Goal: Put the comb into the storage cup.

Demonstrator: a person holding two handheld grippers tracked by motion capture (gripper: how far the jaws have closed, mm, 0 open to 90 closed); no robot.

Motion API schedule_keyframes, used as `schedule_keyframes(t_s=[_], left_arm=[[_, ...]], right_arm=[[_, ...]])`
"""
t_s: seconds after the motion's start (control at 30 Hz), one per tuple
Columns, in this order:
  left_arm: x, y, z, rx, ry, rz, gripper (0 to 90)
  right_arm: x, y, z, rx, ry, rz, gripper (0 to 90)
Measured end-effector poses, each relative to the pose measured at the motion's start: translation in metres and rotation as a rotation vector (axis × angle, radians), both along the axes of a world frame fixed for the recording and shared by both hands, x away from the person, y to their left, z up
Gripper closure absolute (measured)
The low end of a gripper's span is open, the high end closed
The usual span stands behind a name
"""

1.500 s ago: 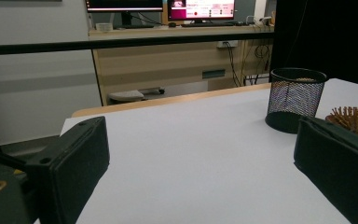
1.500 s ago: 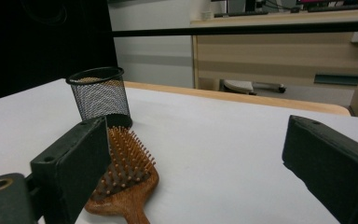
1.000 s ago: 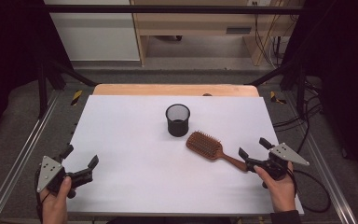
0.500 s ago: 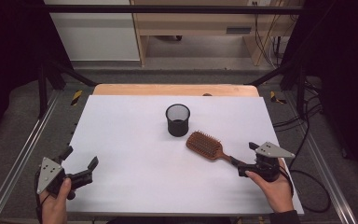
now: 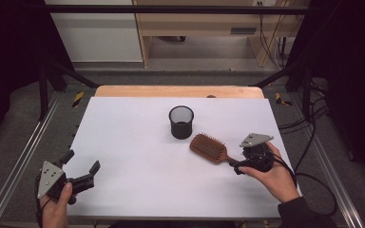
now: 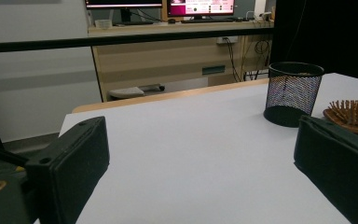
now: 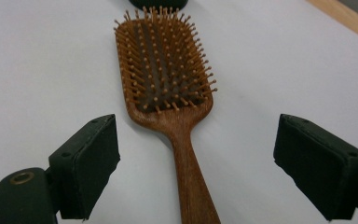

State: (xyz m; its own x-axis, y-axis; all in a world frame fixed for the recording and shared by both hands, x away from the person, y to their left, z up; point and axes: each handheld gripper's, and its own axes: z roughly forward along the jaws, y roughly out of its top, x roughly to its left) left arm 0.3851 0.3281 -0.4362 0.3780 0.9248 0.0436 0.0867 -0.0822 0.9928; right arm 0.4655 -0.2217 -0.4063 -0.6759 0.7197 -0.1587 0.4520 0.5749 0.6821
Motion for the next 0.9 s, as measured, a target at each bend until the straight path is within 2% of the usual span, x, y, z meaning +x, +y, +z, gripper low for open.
schedule_keyframes(t_s=[0.1, 0.43, 0.8, 0.9], left_arm=[[0.0, 0.0, 0.0, 0.0, 0.004, -0.001, 3.7], [0.0, 0.0, 0.0, 0.005, 0.004, 0.001, 3.7], [0.0, 0.0, 0.0, 0.004, 0.003, -0.002, 3.7], [0.0, -0.001, 0.0, 0.005, 0.004, -0.003, 3.7]], right_arm=[[0.005, 0.001, 0.0, -0.022, 0.054, 0.012, 13.8], [0.016, 0.002, -0.011, -0.131, 0.149, 0.025, 14.6], [0.03, 0.006, -0.021, -0.149, 0.212, 0.019, 15.1], [0.033, 0.007, -0.023, -0.149, 0.217, 0.02, 14.8]])
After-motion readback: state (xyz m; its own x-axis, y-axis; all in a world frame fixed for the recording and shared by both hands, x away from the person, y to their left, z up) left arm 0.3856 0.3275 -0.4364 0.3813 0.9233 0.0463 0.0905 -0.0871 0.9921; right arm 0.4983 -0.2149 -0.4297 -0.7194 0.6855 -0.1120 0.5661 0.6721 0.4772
